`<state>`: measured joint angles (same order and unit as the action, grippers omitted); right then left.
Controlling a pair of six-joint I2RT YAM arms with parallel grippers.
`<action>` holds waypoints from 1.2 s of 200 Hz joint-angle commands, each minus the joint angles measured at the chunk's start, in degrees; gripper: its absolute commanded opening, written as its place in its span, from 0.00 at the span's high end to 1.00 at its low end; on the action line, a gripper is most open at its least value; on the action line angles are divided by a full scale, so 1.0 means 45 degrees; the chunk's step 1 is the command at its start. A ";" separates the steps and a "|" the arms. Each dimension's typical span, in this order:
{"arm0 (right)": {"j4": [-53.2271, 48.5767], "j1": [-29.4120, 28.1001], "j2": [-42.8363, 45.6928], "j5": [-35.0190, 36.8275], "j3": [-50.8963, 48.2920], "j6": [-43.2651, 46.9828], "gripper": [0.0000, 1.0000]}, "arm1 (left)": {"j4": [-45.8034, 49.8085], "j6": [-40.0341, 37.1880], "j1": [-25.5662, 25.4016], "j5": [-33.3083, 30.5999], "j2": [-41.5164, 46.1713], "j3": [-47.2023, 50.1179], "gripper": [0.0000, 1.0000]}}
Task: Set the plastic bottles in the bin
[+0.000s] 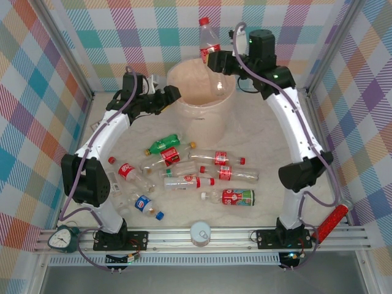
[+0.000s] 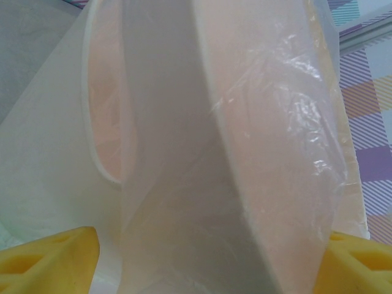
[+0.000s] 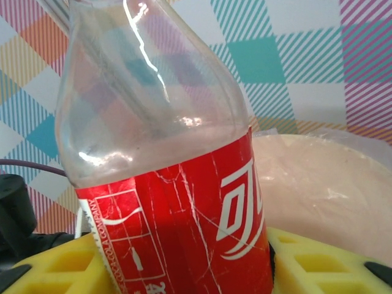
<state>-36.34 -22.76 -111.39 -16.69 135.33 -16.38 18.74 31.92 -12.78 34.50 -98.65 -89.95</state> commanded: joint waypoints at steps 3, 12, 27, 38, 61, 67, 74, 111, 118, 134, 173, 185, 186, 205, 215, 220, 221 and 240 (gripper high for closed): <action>-0.0720 -0.0172 -0.1118 -0.0566 0.1164 0.0621 0.49 | 0.0849 -0.0453 -0.0244 0.0045 -0.0538 0.0106 0.18; -0.1002 -0.0251 -0.1514 -0.0582 0.1512 0.0839 0.49 | 0.0874 -0.0474 -0.0243 0.0048 -0.0557 0.0055 0.18; -0.1255 -0.0351 -0.1955 -0.0588 0.1617 0.1105 0.49 | 0.0951 -0.0604 -0.0246 0.0057 -0.0564 -0.0003 0.18; -0.1410 -0.0411 -0.2227 -0.0588 0.1597 0.1233 0.48 | 0.1034 -0.0682 -0.0246 0.0027 -0.0600 -0.0037 0.18; -0.1796 -0.0472 -0.2651 -0.0607 0.1392 0.1479 0.48 | 0.1085 -0.0688 -0.0246 0.0063 -0.0622 -0.0050 0.18; -0.1846 -0.0488 -0.2703 -0.0608 0.1275 0.1584 0.48 | 0.1089 -0.0713 -0.0234 0.0067 -0.0637 -0.0059 0.18; -0.1910 -0.0525 -0.2746 -0.0579 0.1102 0.1736 0.48 | 0.1095 -0.0707 -0.0244 0.0071 -0.0640 -0.0061 0.18; -0.1954 -0.0664 -0.2625 -0.0110 -0.0160 0.2476 0.42 | 0.1165 -0.0764 -0.0246 0.0051 -0.0663 -0.0106 0.18; -0.1842 -0.0664 -0.2569 -0.0030 -0.0439 0.2543 0.39 | 0.1157 -0.0766 -0.0246 0.0048 -0.0675 -0.0101 0.18; -0.1698 -0.0659 -0.2514 0.0064 -0.0844 0.2656 0.37 | 0.1171 -0.0767 -0.0246 0.0049 -0.0696 -0.0108 0.18; -0.1657 -0.0689 -0.2556 0.0231 -0.1010 0.2810 0.32 | 0.1224 -0.0796 -0.0243 0.0038 -0.0696 -0.0163 0.18; -0.1672 -0.0671 -0.2540 0.0251 -0.1010 0.2851 0.28 | 0.1244 -0.0786 -0.0235 0.0027 -0.0692 -0.0157 0.18; -0.1671 -0.0668 -0.2545 0.0251 -0.1010 0.2855 0.28 | 0.1245 -0.0786 -0.0241 0.0028 -0.0693 -0.0152 0.18; -0.1766 -0.0702 -0.2521 0.0305 -0.0870 0.2926 0.23 | 0.1245 -0.0821 -0.0243 0.0029 -0.0675 -0.0147 0.18; -0.1917 -0.0718 -0.2531 0.0344 -0.0681 0.3034 0.20 | 0.1253 -0.0822 -0.0237 0.0028 -0.0675 -0.0147 0.18; -0.2029 -0.0723 -0.2507 0.0367 -0.0535 0.3126 0.18 | 0.1245 -0.0821 -0.0247 0.0049 -0.0654 -0.0142 0.18; -0.2029 -0.0723 -0.2507 0.0367 -0.0535 0.3126 0.18 | 0.1245 -0.0813 -0.0237 0.0048 -0.0655 -0.0155 0.18; -0.2418 -0.0766 -0.2428 0.0524 0.0044 0.3354 0.13 | 0.1261 -0.0821 -0.0242 0.0067 -0.0645 -0.0128 0.18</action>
<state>-44.73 -25.65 -124.11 -15.07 131.39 -3.57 18.70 30.59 -13.04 35.14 -99.81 -90.96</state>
